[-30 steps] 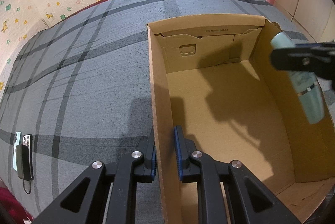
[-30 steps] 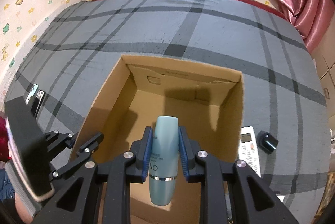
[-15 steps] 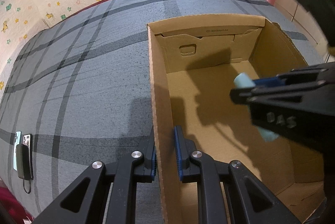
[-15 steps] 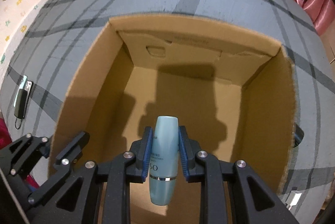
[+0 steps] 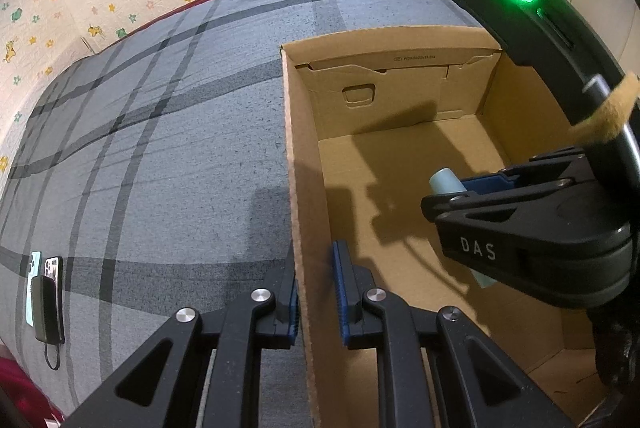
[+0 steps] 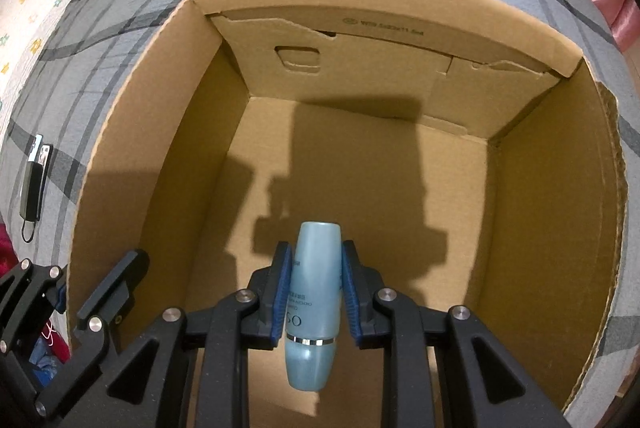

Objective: Organize rigid objects
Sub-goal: 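Open the right gripper to drop the bottle into the box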

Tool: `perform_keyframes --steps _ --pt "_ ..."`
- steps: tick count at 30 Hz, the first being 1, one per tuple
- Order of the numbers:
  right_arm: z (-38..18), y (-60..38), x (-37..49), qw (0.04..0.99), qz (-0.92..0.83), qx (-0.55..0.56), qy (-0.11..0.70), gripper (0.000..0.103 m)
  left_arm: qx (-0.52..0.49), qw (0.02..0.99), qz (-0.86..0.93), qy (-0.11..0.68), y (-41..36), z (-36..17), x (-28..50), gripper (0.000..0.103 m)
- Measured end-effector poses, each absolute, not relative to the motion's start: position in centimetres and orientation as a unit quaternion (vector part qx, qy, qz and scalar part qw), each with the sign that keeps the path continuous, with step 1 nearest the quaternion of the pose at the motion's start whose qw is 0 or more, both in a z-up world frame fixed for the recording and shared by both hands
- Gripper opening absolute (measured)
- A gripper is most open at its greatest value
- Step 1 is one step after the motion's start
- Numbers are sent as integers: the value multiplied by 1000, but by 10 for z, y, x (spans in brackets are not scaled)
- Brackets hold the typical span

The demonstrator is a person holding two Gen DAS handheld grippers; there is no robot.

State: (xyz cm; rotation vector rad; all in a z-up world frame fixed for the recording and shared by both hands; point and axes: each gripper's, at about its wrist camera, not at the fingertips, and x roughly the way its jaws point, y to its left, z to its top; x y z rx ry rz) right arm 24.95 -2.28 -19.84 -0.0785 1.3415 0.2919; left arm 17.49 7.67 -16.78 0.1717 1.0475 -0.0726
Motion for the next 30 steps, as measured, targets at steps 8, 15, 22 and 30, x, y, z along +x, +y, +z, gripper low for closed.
perform_keyframes --steps 8,15,22,30 --pt "-192 -24 249 776 142 -27 613 26 82 862 -34 500 77 -167 175 16" --pt "-176 -28 243 795 137 -29 590 52 83 861 -33 500 76 -167 176 16" --pt "-156 -33 237 811 132 -34 569 53 83 861 -32 500 76 -168 176 16" --pt "-128 -38 232 835 115 -53 535 78 83 861 -33 500 76 -168 175 16"
